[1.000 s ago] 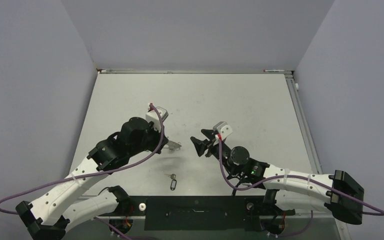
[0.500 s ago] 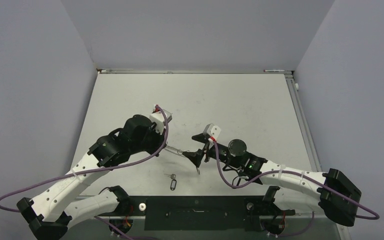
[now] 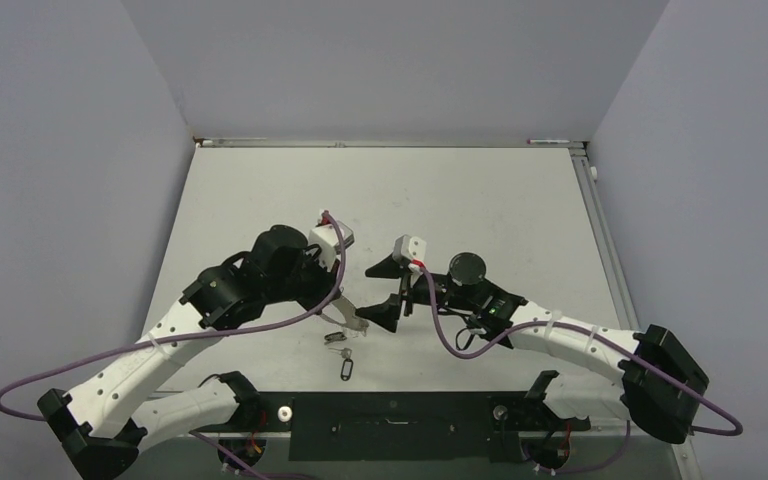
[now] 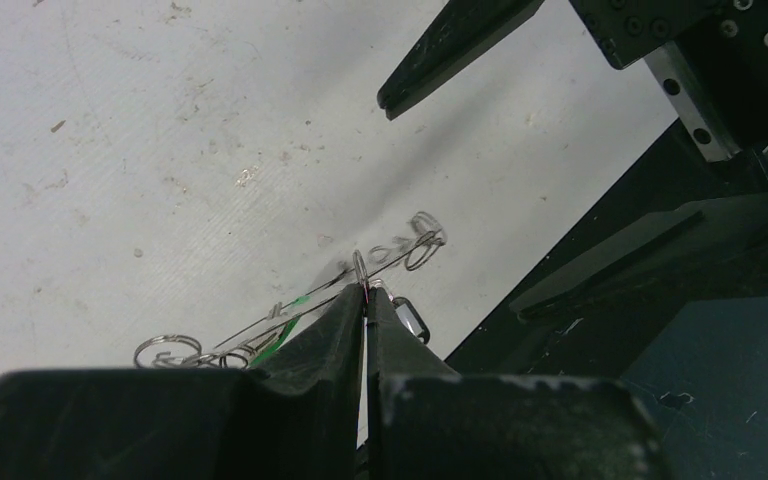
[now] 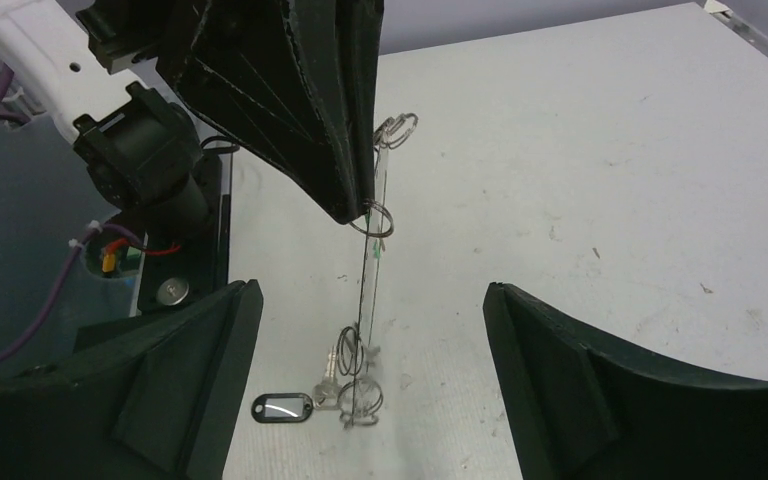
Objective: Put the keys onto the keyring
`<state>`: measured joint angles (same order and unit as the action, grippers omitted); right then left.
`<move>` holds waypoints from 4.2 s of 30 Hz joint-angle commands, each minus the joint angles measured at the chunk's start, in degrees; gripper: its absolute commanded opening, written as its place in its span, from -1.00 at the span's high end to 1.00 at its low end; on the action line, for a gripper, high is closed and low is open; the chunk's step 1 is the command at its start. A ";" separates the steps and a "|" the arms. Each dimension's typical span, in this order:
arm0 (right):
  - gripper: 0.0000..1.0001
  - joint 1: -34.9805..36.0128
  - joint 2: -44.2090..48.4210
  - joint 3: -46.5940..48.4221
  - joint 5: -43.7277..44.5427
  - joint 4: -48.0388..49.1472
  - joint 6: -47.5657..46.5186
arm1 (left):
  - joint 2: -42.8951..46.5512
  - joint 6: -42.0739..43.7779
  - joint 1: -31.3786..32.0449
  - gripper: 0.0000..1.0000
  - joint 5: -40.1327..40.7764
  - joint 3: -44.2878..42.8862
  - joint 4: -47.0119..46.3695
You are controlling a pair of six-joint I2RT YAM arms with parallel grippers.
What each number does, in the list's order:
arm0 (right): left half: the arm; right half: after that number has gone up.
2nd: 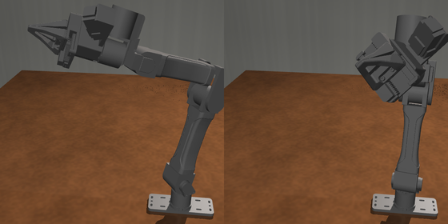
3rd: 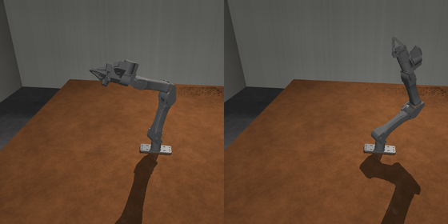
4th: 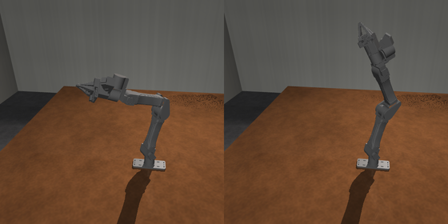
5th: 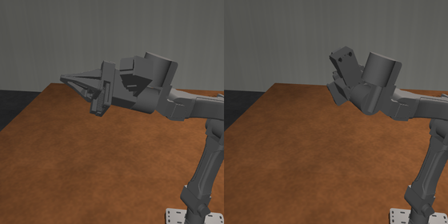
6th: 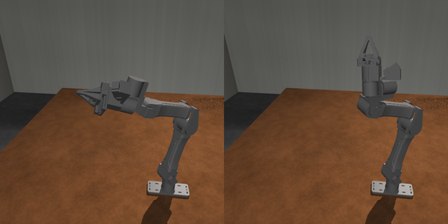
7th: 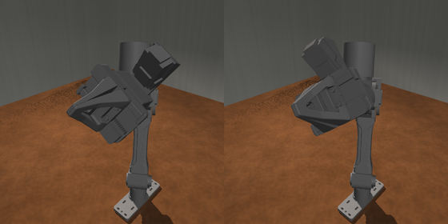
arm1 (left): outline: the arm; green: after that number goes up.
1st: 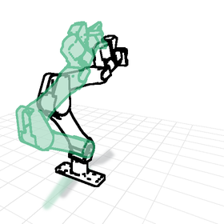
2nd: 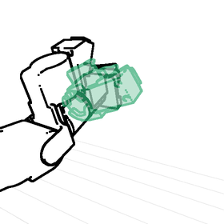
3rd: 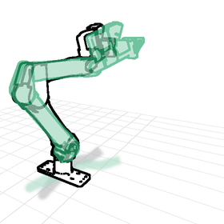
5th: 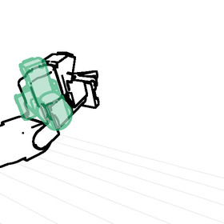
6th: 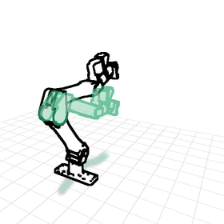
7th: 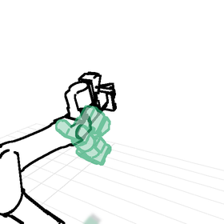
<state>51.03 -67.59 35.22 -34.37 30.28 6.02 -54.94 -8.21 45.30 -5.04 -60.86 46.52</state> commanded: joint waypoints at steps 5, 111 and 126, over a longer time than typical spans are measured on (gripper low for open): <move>-0.72 -0.22 -4.25 3.51 -0.81 0.09 -4.36 | -2.13 0.74 0.14 1.00 -3.41 -4.54 -3.46; 0.90 4.54 -5.29 4.03 0.50 15.63 11.42 | 36.46 9.31 0.22 0.17 -17.00 30.17 -50.29; 0.90 9.89 -3.79 5.02 7.27 11.77 10.69 | 39.63 17.64 0.15 0.19 -21.62 33.42 -50.01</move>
<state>60.49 -74.19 37.28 -29.65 39.64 15.97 -16.80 7.88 45.30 -24.36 -27.79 -0.60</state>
